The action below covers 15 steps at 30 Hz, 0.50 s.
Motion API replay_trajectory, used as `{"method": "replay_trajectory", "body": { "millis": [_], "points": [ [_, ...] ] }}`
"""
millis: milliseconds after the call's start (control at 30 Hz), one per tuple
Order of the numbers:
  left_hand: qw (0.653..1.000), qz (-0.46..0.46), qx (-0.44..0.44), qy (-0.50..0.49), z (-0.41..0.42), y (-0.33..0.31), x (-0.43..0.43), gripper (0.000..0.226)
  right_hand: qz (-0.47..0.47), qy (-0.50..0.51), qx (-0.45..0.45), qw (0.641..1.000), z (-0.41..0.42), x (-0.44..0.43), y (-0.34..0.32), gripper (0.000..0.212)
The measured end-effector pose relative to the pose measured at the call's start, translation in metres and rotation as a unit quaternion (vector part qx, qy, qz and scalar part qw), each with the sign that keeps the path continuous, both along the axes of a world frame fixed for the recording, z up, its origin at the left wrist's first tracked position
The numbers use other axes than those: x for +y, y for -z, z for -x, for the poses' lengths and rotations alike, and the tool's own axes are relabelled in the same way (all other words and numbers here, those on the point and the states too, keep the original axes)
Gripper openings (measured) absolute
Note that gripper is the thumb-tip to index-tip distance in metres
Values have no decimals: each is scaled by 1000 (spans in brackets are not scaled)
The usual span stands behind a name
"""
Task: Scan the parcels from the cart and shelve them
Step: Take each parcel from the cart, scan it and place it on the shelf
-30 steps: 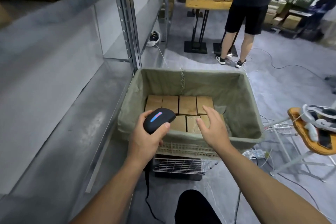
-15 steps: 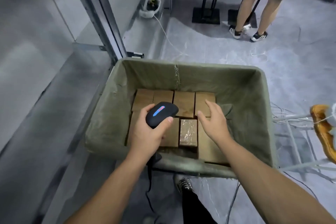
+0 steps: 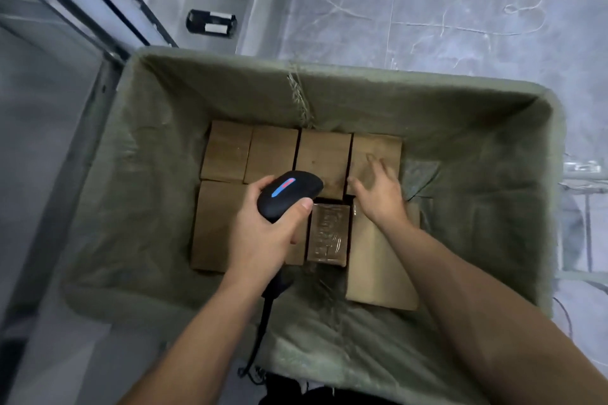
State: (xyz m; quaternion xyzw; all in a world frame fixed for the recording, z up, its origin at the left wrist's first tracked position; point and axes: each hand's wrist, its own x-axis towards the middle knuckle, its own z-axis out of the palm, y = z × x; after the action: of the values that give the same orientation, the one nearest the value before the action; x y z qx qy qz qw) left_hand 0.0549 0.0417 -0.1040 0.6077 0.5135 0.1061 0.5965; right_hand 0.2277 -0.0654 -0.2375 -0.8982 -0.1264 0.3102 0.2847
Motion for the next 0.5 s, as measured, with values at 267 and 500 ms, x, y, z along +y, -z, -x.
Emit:
{"method": "replay_trajectory", "body": {
  "millis": [267, 500],
  "points": [
    [999, 18, 29, -13, 0, 10, 5, 54, 106, -11, -44, 993, 3, 5, 23, 77],
    [998, 23, 16, -47, 4, 9, 13, 56, 143, 3, -33, 989, -3, 4, 32, 86]
  ]
}}
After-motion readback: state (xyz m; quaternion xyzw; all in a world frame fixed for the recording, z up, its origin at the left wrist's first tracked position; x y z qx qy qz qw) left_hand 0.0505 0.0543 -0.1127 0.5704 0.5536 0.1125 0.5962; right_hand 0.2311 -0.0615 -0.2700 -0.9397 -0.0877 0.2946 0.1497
